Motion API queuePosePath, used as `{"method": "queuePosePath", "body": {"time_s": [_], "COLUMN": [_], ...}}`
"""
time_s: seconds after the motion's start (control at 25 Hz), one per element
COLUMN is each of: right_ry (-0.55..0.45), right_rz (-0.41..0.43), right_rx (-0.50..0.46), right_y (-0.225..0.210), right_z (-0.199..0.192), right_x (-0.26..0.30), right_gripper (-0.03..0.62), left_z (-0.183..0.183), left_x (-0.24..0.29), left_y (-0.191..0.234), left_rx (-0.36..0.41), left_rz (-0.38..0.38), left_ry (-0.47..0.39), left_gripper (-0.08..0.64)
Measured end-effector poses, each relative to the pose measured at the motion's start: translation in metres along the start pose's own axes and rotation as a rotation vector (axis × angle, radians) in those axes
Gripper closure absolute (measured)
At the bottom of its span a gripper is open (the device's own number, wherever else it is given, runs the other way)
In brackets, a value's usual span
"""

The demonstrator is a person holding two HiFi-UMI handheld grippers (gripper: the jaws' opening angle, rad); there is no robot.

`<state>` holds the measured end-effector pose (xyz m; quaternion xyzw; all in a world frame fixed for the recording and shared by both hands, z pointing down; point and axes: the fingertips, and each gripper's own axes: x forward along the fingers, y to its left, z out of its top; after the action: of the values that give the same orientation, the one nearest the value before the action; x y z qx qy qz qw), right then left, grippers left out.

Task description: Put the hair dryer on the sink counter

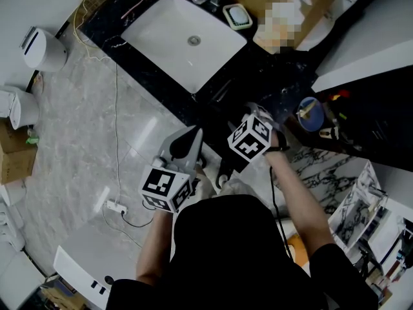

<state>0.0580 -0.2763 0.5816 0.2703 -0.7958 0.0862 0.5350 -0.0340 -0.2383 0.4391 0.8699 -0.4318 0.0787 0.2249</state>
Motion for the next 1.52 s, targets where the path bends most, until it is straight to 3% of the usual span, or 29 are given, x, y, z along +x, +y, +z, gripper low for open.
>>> {"method": "queuePosePath", "body": {"time_s": [1.12, 1.52], "right_ry": [-0.102, -0.189], "right_rz": [0.009, 0.011], "right_rx": [0.045, 0.065], "right_y": [0.006, 0.013], "right_z": [0.020, 0.015], "right_x": [-0.022, -0.053], "right_gripper": [0.376, 0.385], "left_z": [0.004, 0.001], "left_x": [-0.011, -0.018], "left_y": [-0.010, -0.036], "left_rx": [0.017, 0.041], "left_rz": [0.013, 0.026], "left_ry": [-0.016, -0.034], "left_gripper": [0.561, 0.561]}}
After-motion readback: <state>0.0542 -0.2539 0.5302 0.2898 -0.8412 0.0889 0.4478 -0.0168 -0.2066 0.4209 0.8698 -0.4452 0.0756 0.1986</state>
